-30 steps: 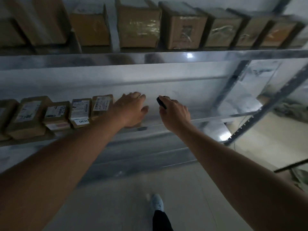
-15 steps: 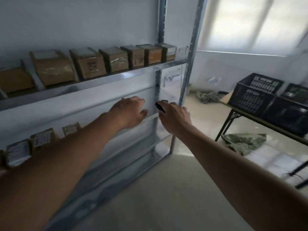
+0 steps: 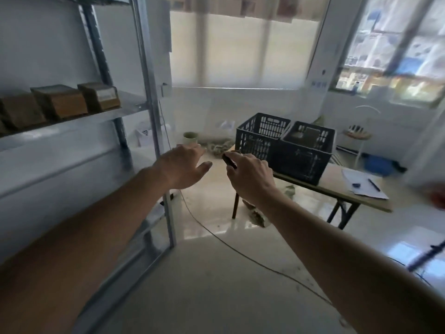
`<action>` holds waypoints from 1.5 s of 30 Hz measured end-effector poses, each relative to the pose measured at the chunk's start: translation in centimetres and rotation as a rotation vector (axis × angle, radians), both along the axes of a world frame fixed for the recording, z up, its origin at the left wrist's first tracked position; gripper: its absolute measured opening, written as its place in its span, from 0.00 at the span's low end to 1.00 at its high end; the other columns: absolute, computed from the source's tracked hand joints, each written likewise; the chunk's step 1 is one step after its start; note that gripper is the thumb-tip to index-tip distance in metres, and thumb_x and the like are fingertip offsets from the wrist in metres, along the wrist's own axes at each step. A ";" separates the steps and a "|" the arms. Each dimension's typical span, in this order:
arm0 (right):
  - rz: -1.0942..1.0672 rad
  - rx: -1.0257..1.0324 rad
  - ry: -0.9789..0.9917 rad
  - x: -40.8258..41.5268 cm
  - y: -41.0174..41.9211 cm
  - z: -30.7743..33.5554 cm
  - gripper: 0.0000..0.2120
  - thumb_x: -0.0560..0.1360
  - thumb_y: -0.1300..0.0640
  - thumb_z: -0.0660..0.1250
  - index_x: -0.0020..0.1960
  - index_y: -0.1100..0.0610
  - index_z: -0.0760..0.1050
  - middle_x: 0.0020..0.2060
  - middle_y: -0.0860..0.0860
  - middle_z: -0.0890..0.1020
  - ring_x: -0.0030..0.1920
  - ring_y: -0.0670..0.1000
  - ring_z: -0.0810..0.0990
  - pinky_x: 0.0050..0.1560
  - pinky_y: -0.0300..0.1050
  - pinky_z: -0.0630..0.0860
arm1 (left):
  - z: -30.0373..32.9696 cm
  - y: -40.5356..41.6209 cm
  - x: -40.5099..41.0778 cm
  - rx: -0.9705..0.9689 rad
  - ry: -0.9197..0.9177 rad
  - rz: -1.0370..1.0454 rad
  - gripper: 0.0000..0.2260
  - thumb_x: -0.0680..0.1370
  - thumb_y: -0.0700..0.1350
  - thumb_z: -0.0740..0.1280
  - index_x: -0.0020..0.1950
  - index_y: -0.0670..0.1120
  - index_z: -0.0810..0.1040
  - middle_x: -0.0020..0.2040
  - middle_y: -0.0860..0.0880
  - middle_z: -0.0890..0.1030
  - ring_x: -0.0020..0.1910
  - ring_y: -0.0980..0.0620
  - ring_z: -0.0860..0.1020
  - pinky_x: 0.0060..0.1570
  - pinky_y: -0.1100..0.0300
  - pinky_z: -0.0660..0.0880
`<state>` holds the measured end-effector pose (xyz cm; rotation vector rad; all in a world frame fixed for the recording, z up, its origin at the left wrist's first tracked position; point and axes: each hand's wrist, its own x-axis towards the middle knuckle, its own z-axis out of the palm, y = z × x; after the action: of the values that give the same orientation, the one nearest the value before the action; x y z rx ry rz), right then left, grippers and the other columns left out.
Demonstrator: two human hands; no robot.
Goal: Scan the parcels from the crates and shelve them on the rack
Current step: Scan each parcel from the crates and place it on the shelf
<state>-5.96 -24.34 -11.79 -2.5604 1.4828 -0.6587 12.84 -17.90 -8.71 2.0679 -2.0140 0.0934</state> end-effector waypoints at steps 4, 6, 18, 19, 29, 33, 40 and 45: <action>-0.096 0.015 -0.032 -6.1 -5.6 0.5 0.23 0.85 0.45 0.62 0.79 0.39 0.68 0.67 0.57 0.80 0.60 0.66 0.79 0.63 0.62 0.76 | 0.9 -7.1 -5.2 -0.003 0.014 -0.080 0.26 0.85 0.59 0.59 0.78 0.46 0.70 0.76 0.46 0.74 0.73 0.45 0.73 0.70 0.45 0.72; -0.138 0.022 -0.059 -8.4 -8.3 0.5 0.24 0.85 0.45 0.62 0.80 0.39 0.67 0.68 0.57 0.80 0.62 0.66 0.78 0.63 0.62 0.75 | 1.0 -10.7 -7.3 -0.009 0.008 -0.139 0.24 0.85 0.59 0.60 0.78 0.48 0.71 0.75 0.48 0.74 0.73 0.46 0.73 0.70 0.46 0.72; -0.382 0.083 -0.075 -15.8 -29.1 -2.2 0.24 0.85 0.46 0.61 0.81 0.43 0.68 0.70 0.57 0.79 0.65 0.64 0.79 0.65 0.59 0.77 | -2.5 -37.6 -14.6 -0.003 0.019 -0.400 0.24 0.84 0.59 0.61 0.78 0.50 0.71 0.75 0.51 0.74 0.72 0.47 0.74 0.65 0.48 0.73; -0.403 0.095 -0.067 -16.1 -31.0 -2.3 0.24 0.85 0.46 0.61 0.81 0.43 0.68 0.71 0.57 0.79 0.65 0.64 0.79 0.65 0.58 0.76 | -2.7 -39.9 -14.9 0.010 0.026 -0.420 0.24 0.84 0.59 0.61 0.78 0.50 0.71 0.75 0.51 0.73 0.72 0.48 0.74 0.66 0.48 0.73; -0.538 0.140 -0.081 -20.4 -48.0 -4.4 0.23 0.86 0.49 0.61 0.81 0.46 0.69 0.69 0.57 0.80 0.64 0.62 0.80 0.62 0.55 0.76 | -4.7 -59.7 -19.1 0.127 0.014 -0.540 0.25 0.84 0.59 0.62 0.79 0.49 0.71 0.76 0.52 0.72 0.72 0.47 0.74 0.69 0.47 0.73; -0.544 0.167 -0.067 -22.9 -55.3 -6.2 0.23 0.86 0.48 0.61 0.81 0.46 0.69 0.68 0.58 0.81 0.65 0.61 0.79 0.65 0.56 0.75 | -6.3 -67.2 -21.6 0.158 0.008 -0.535 0.26 0.84 0.59 0.62 0.79 0.50 0.70 0.77 0.52 0.71 0.74 0.47 0.72 0.71 0.44 0.72; -0.521 0.239 -0.054 -28.1 -68.8 -9.2 0.24 0.86 0.46 0.59 0.82 0.43 0.67 0.69 0.56 0.79 0.65 0.62 0.79 0.66 0.58 0.76 | -10.2 -79.8 -27.3 0.244 0.007 -0.472 0.26 0.84 0.59 0.62 0.80 0.51 0.69 0.79 0.53 0.69 0.75 0.48 0.71 0.71 0.48 0.70; -0.507 0.317 -0.096 -30.7 -77.4 -11.2 0.23 0.87 0.46 0.60 0.81 0.42 0.66 0.70 0.56 0.78 0.66 0.63 0.78 0.66 0.61 0.76 | -11.8 -87.6 -30.4 0.301 0.023 -0.415 0.25 0.84 0.59 0.62 0.80 0.51 0.69 0.79 0.53 0.69 0.75 0.48 0.71 0.72 0.48 0.71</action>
<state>-36.61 -101.72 -22.98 -1.9052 2.0303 -0.5288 -17.58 -105.46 -20.52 1.7385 -2.5203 -0.3264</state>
